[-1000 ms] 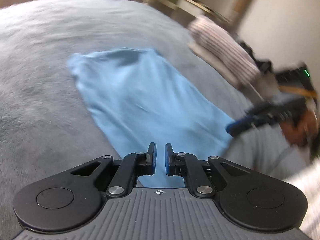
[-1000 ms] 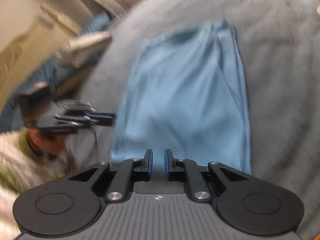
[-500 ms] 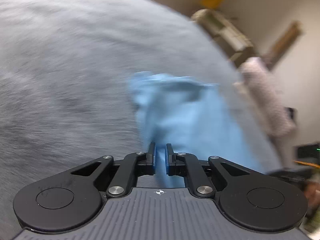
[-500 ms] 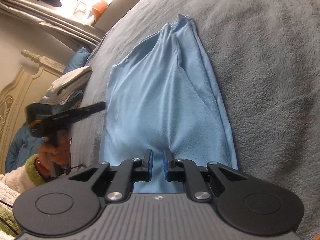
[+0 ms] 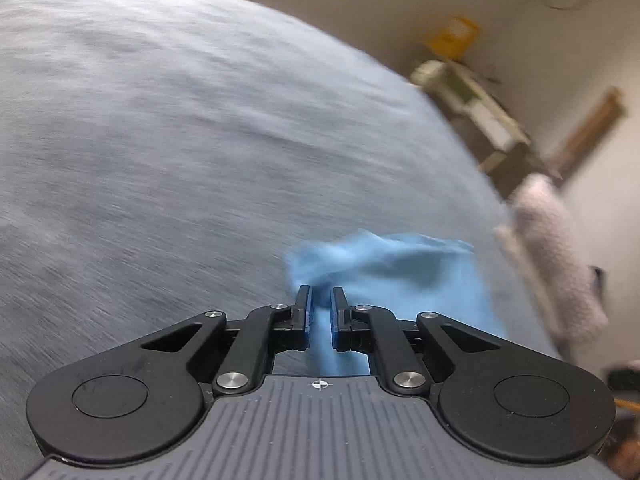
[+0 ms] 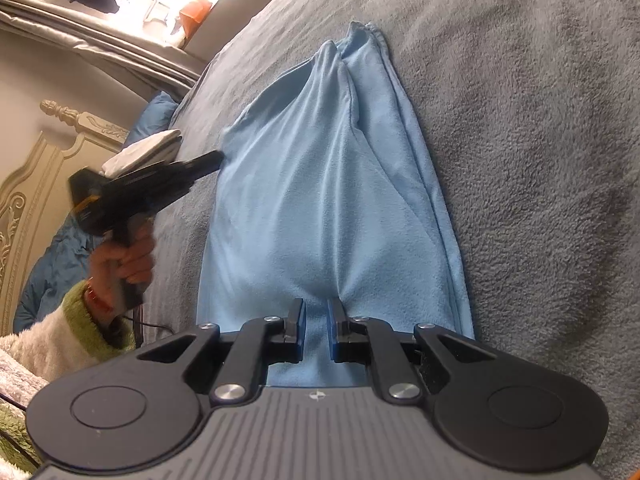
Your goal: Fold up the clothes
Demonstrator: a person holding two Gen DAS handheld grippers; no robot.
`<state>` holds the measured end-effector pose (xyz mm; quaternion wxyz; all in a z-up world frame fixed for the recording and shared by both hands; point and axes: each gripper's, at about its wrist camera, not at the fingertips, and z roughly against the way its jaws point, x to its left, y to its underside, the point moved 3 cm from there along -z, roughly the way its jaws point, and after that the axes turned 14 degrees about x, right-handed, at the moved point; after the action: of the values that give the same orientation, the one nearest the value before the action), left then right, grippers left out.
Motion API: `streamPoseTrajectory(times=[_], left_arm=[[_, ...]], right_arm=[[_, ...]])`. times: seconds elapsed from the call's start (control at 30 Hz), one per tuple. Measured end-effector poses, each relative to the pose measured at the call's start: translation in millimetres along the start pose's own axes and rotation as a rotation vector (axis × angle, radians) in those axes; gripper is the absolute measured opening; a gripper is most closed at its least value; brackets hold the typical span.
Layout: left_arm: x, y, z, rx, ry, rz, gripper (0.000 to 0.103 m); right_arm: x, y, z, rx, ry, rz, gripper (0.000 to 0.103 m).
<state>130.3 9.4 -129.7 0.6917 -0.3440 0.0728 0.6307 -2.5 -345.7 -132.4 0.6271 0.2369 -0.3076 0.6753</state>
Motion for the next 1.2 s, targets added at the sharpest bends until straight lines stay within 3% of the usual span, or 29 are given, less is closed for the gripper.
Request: streamPoseTrajectory(times=[0.1, 0.23, 0.33, 0.37, 0.43, 0.53, 0.8, 0.87, 1.07, 1.2], left_arm=[[12, -9, 10, -0.04, 0.063, 0.09, 0.008], [1, -17, 9, -0.029, 0.117, 0.064, 0.009], [3, -24, 1, 0.004, 0.026, 0.08, 0.009], [6, -26, 7, -0.02, -0.002, 0.096, 0.008], [7, -28, 26, -0.065, 0.016, 0.103, 0.008], [-16, -22, 54, -0.074, -0.043, 0.002, 0.009], [-105, 67, 66, 0.235, -0.029, -0.301, 0.01], [-115, 90, 57, 0.283, -0.014, -0.328, 0.01], [-118, 137, 33, 0.341, -0.091, -0.365, 0.01], [-118, 148, 28, 0.364, -0.077, -0.36, 0.01]], right_arm=[[0, 1, 0, -0.002, -0.002, -0.004, 0.011], [-3, 2, -1, 0.0, -0.009, -0.014, 0.011], [-4, 2, -2, 0.002, -0.01, -0.023, 0.011], [-4, 2, -2, 0.002, -0.009, -0.026, 0.011], [-2, 5, -1, -0.004, -0.002, -0.026, 0.011], [1, 8, 0, -0.016, 0.005, -0.022, 0.011], [6, 5, 0, -0.008, 0.033, -0.006, 0.012], [8, 5, 0, -0.009, 0.039, -0.005, 0.012], [13, 9, 2, -0.027, 0.065, -0.001, 0.012], [16, 10, 3, -0.043, 0.064, -0.007, 0.013]])
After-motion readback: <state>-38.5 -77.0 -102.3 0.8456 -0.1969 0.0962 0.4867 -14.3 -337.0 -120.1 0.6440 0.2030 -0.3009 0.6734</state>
